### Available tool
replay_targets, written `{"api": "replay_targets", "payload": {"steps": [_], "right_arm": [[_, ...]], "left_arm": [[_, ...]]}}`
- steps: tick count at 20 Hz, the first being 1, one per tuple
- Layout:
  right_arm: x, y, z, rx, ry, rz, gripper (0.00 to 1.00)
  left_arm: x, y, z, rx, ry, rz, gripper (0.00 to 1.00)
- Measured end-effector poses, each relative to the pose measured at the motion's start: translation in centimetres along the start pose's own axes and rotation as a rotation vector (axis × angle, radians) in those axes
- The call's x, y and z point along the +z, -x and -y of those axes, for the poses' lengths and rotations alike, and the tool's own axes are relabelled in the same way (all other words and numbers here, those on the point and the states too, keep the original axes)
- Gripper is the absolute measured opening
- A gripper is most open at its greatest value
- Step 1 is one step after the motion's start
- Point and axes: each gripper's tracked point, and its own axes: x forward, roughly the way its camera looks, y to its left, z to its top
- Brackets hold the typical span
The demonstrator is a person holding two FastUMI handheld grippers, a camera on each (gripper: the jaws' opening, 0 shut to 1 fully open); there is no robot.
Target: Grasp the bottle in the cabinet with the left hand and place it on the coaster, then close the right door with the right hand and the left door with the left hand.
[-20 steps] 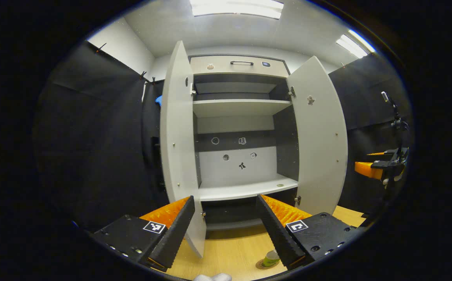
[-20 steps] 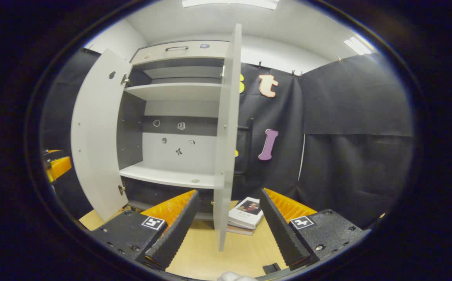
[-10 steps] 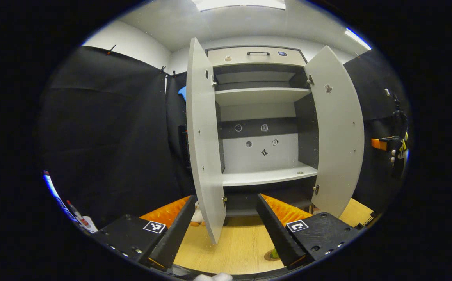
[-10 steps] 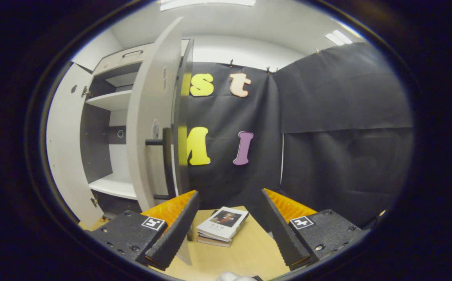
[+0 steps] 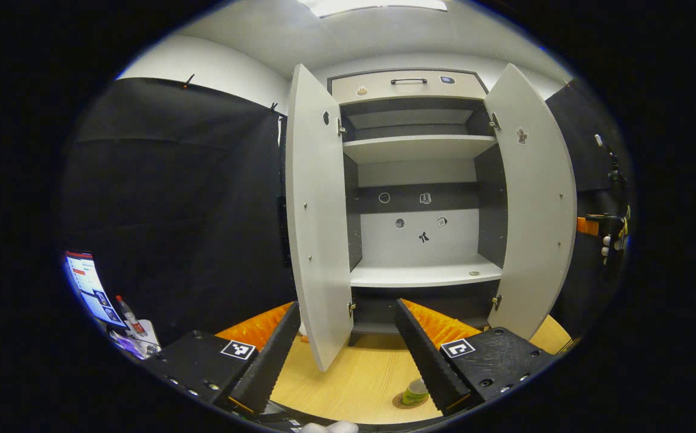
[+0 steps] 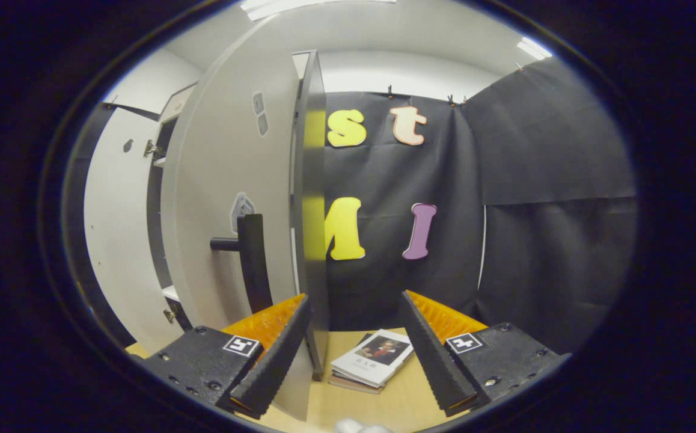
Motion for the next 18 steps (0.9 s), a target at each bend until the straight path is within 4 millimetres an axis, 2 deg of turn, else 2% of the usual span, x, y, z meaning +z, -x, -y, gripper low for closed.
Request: {"api": "replay_targets", "payload": {"steps": [4,8,11,16,17,18], "right_arm": [[-0.1,0.4,-1.2,0.012,0.025,-0.019,0.97],[-0.5,0.7,-4.3,0.042,0.005,-0.035,0.97],[-1.2,1.0,-7.8,0.065,0.011,-0.042,0.97],[-1.2,-0.3,-13.2,0.075,0.064,0.007,0.96],[-1.4,-0.5,-14.2,0.087,0.073,0.014,0.90],[-1.6,-0.7,-15.0,0.095,0.068,0.011,0.92]], "left_arm": [[0.3,-0.3,1.6,0.001,0.005,0.001,0.96],[0.4,-1.6,1.7,-0.031,-0.010,0.006,0.96],[0.2,-2.6,0.6,-0.048,-0.005,0.007,0.96],[-0.4,-4.5,-2.1,-0.060,0.006,-0.013,0.96],[-0.7,-4.8,-2.5,-0.062,0.003,-0.016,0.96],[-0.8,-5.0,-2.9,-0.064,-0.002,-0.020,0.96]]}}
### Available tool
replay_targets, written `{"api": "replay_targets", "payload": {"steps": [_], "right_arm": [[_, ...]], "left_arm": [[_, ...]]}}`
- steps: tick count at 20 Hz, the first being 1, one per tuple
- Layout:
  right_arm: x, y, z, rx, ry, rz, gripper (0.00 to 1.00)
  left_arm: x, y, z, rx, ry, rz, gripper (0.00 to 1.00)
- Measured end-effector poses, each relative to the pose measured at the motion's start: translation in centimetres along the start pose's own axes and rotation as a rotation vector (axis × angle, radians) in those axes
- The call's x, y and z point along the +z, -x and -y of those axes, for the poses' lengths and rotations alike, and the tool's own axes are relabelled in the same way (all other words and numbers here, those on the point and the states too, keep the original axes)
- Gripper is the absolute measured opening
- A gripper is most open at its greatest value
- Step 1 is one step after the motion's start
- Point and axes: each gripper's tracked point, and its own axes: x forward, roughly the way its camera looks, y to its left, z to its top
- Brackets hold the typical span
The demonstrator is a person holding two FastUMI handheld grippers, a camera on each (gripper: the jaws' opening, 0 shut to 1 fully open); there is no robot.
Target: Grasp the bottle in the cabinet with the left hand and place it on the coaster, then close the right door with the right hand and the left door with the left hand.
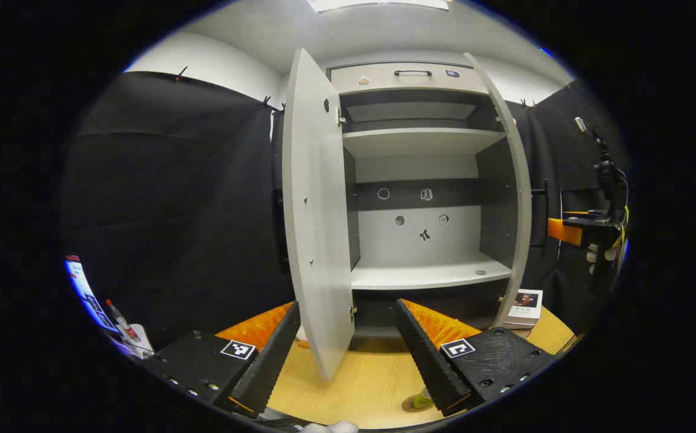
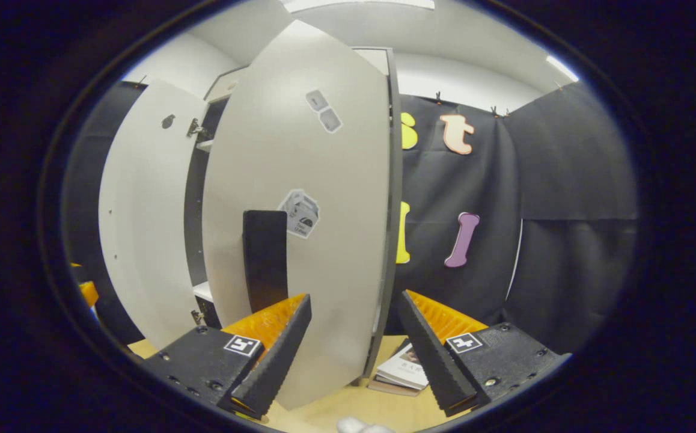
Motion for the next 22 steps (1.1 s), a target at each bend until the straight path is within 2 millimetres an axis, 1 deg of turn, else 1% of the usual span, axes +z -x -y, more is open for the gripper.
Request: {"api": "replay_targets", "payload": {"steps": [2,8,13,16,19,22], "right_arm": [[-0.5,-0.1,-0.6,0.008,-0.014,-0.008,1.00],[-1.0,1.2,-0.6,-0.001,-0.055,-0.030,0.99],[-2.0,2.8,-1.5,-0.007,-0.043,-0.040,0.99],[-2.9,3.8,-2.1,-0.014,-0.035,-0.056,0.99],[-4.0,5.3,-2.5,-0.030,-0.027,-0.077,0.99],[-5.1,6.9,-3.0,-0.050,-0.027,-0.098,0.99]], "left_arm": [[-0.2,-0.4,-0.4,-0.006,-0.004,-0.003,0.96],[-0.5,-1.6,-0.9,-0.047,0.000,0.003,0.96],[-0.8,-2.9,-0.9,-0.092,0.005,0.004,0.96],[-1.0,-3.5,-1.5,-0.109,0.008,0.010,0.96],[-0.8,-4.2,-3.1,-0.108,0.011,0.025,0.96],[-0.3,-5.2,-6.2,-0.084,0.005,0.043,0.96]]}}
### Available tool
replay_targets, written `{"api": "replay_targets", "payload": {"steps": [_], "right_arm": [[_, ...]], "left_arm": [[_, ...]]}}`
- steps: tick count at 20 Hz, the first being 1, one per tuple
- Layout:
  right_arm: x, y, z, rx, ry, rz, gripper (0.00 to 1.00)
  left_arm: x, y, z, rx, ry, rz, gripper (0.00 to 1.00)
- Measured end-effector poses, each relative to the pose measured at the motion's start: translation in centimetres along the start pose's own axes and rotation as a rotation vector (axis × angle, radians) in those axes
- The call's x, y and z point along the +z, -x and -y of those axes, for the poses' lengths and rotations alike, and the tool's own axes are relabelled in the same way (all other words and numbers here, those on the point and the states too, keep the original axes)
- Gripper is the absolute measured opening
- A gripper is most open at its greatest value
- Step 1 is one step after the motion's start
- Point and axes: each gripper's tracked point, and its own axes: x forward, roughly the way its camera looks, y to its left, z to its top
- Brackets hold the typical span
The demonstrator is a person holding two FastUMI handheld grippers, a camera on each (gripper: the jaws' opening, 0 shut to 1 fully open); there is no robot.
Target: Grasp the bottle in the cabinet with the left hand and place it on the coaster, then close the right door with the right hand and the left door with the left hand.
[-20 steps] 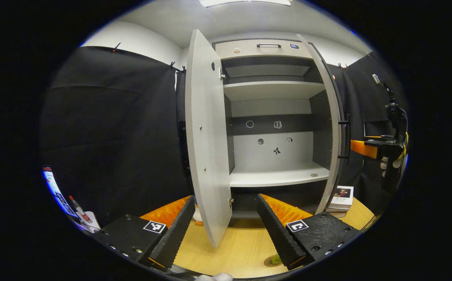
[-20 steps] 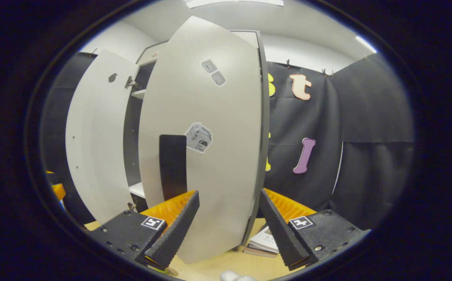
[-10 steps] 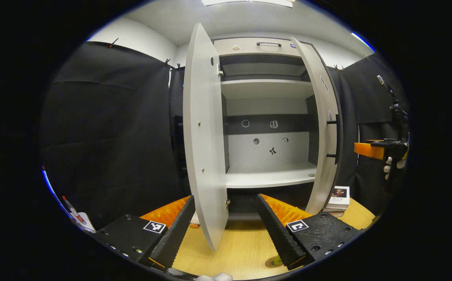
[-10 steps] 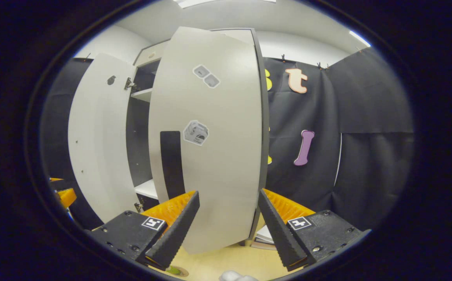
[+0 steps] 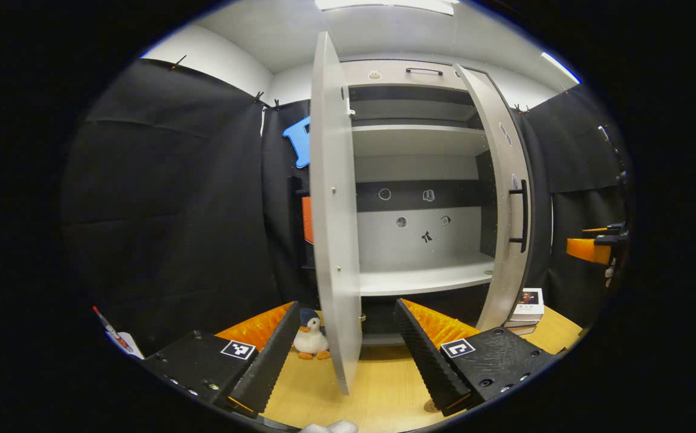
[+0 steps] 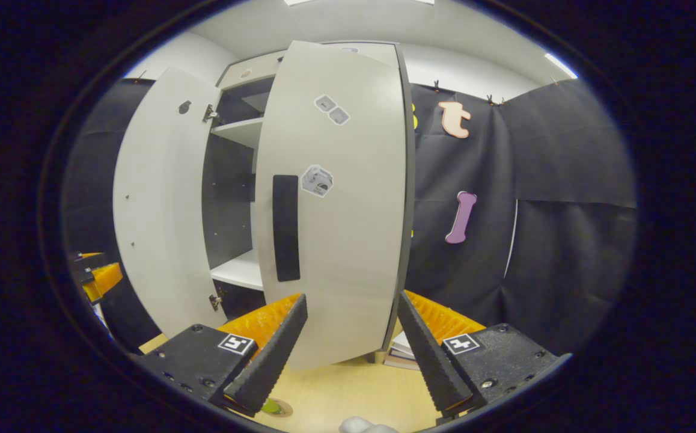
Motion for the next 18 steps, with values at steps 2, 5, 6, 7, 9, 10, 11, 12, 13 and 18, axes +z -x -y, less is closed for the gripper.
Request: {"api": "replay_targets", "payload": {"steps": [2,5,6,7,9,10,11,12,13,18], "right_arm": [[-0.9,1.1,-0.2,-0.019,0.006,-0.012,0.99],[-2.3,2.8,-0.5,-0.042,0.012,-0.036,0.99],[-2.6,3.3,-0.5,-0.048,0.011,-0.043,0.99],[-2.9,3.9,-0.6,-0.055,0.012,-0.050,1.00],[-3.4,5.0,-0.6,-0.073,0.017,-0.062,1.00],[-3.6,5.6,-0.5,-0.079,0.018,-0.068,0.99],[-3.8,6.1,-0.5,-0.082,0.018,-0.071,1.00],[-3.9,6.6,-0.3,-0.093,0.017,-0.074,0.99],[-4.1,7.1,0.0,-0.100,0.017,-0.077,1.00],[-4.2,7.8,1.0,-0.113,0.015,-0.085,1.00]], "left_arm": [[0.3,-0.4,-2.6,0.026,-0.004,0.010,0.96],[0.4,-1.3,-6.5,0.071,-0.007,0.019,0.96],[0.4,-1.7,-7.8,0.085,-0.006,0.023,0.96],[0.5,-2.2,-9.1,0.098,-0.006,0.022,0.96],[0.4,-3.3,-11.3,0.118,-0.008,0.020,0.96],[0.7,-4.0,-12.2,0.124,-0.011,0.025,0.96],[1.1,-4.8,-13.0,0.132,-0.017,0.034,0.97],[1.5,-5.7,-13.7,0.141,-0.022,0.039,0.96],[1.9,-6.3,-14.2,0.144,-0.020,0.040,0.96],[4.4,-8.7,-14.1,0.130,0.021,0.082,0.96]]}}
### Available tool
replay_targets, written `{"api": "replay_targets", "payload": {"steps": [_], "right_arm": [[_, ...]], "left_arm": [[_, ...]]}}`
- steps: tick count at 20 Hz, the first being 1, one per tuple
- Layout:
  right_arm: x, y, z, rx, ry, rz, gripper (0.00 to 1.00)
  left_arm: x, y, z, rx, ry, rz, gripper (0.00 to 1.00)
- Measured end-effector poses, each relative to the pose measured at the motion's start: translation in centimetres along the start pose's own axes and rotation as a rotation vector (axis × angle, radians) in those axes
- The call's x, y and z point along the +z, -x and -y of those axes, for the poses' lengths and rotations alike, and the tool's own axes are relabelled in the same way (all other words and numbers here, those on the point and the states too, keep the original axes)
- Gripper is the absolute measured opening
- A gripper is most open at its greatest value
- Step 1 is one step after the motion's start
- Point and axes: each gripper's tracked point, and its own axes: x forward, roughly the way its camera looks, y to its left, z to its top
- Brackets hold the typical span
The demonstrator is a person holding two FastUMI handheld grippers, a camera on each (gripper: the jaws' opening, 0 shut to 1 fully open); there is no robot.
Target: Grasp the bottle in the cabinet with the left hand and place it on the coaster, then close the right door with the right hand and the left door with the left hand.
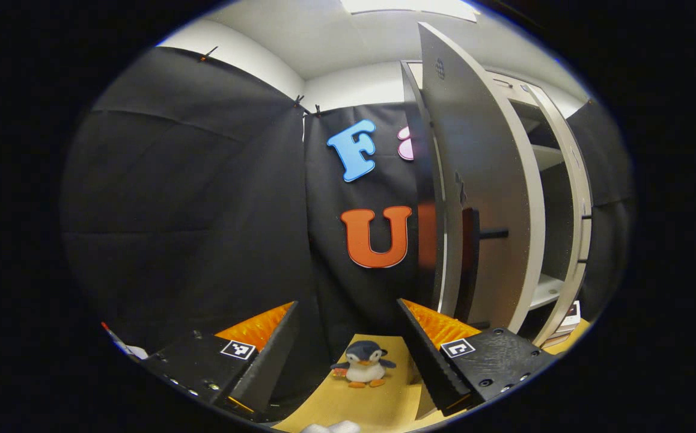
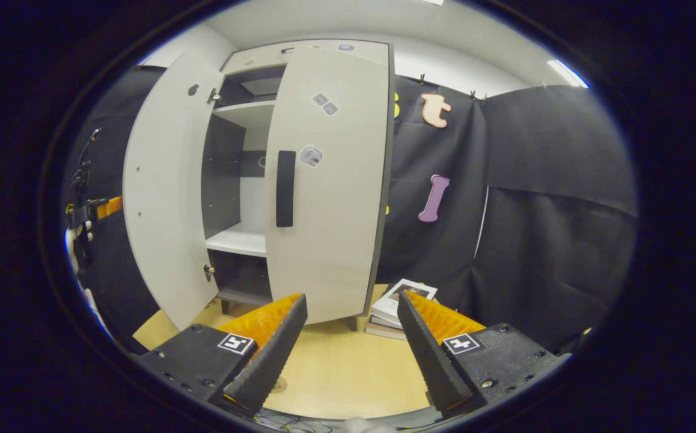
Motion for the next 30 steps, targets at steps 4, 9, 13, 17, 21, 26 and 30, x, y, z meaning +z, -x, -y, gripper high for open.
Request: {"api": "replay_targets", "payload": {"steps": [4,9,13,17,21,26,30], "right_arm": [[0.4,-0.4,0.6,0.012,-0.009,-0.010,0.99],[-0.3,-0.9,0.9,0.024,-0.022,-0.012,1.00],[-0.7,-1.4,1.1,0.044,-0.032,-0.020,0.99],[-0.5,-1.9,1.8,0.055,-0.029,-0.013,0.99],[-0.5,-2.4,3.1,0.060,-0.037,-0.013,1.00],[-0.4,-2.8,4.9,0.054,-0.031,-0.016,1.00],[-0.8,-3.0,5.7,0.055,-0.045,-0.027,1.00]], "left_arm": [[0.1,-0.5,1.6,-0.021,-0.005,-0.007,0.96],[0.2,-0.2,2.7,0.023,-0.106,0.018,0.89],[0.6,0.0,3.6,0.015,-0.120,0.020,0.89],[0.2,0.7,5.7,-0.013,-0.064,-0.001,0.89],[0.3,1.4,7.9,-0.029,-0.056,0.002,0.89],[0.5,1.7,12.2,-0.093,-0.050,0.016,0.89],[1.0,1.2,16.1,-0.155,-0.061,0.034,0.89]]}}
